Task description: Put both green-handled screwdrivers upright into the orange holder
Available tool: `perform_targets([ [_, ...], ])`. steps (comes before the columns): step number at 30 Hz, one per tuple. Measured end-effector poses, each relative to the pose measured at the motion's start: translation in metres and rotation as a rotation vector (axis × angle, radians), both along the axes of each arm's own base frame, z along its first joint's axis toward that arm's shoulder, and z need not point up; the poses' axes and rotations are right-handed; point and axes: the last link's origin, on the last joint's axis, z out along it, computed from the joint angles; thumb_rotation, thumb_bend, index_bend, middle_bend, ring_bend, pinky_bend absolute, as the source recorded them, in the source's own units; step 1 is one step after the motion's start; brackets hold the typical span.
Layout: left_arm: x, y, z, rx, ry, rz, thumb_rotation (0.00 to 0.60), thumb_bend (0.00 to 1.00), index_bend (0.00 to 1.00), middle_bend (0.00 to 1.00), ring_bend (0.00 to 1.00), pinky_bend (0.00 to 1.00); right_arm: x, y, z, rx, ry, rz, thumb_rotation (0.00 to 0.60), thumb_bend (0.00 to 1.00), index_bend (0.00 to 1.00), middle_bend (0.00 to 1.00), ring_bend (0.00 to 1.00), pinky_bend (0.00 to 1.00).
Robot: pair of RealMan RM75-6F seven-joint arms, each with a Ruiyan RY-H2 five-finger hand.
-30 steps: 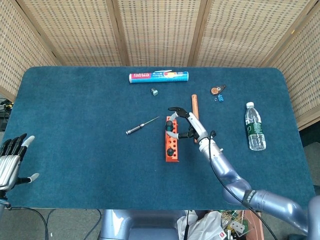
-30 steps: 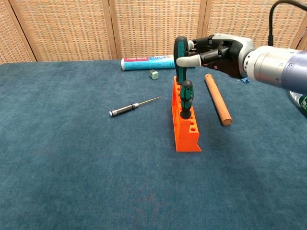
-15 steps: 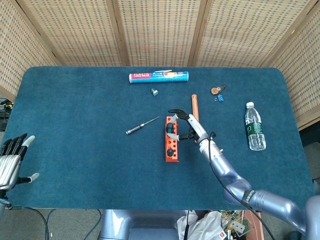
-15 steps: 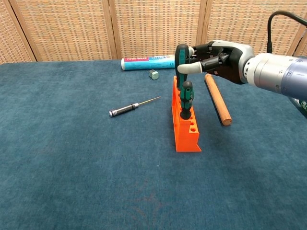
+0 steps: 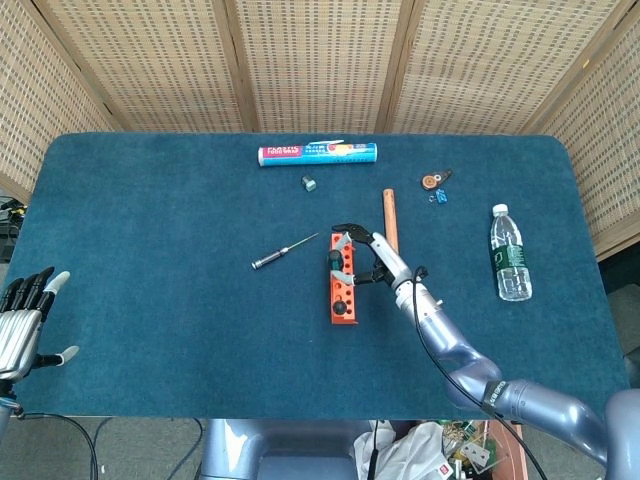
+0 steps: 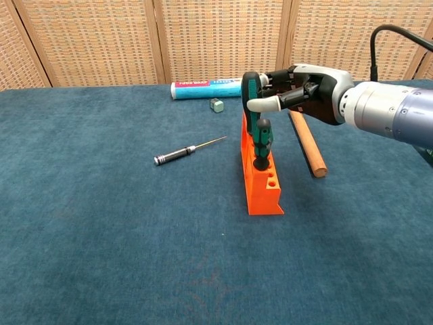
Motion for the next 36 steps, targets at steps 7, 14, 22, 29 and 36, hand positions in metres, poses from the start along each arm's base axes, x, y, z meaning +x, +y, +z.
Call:
perform_targets([
  [7, 0.000, 0.000, 0.000, 0.000, -0.001, -0.002, 0.600, 0.00, 0.00, 0.00, 0.00, 0.00, -0.001, 0.001, -0.002, 0.005, 0.018, 0.008, 0.600, 0.29, 0.44, 0.16, 0.00, 0.00],
  [14, 0.000, -0.001, 0.000, 0.000, 0.000, -0.003, 0.600, 0.00, 0.00, 0.00, 0.00, 0.00, -0.001, 0.001, 0.000, 0.008, 0.028, 0.016, 0.600, 0.21, 0.34, 0.15, 0.00, 0.00],
  [22, 0.001, -0.002, 0.001, 0.003, -0.005, -0.006, 0.600, 0.00, 0.00, 0.00, 0.00, 0.00, 0.001, 0.004, 0.008, -0.007, 0.025, 0.033, 0.600, 0.07, 0.14, 0.10, 0.00, 0.00],
  [29, 0.001, -0.005, 0.006, 0.015, -0.019, -0.013, 0.600, 0.00, 0.00, 0.00, 0.00, 0.00, -0.004, 0.013, 0.039, -0.069, 0.045, 0.068, 0.600, 0.06, 0.12, 0.06, 0.00, 0.00],
  [36, 0.002, -0.010, 0.008, 0.011, -0.028, -0.041, 0.600, 0.00, 0.00, 0.00, 0.00, 0.00, -0.037, 0.034, 0.097, -0.237, 0.213, 0.123, 0.600, 0.00, 0.07, 0.00, 0.00, 0.00],
])
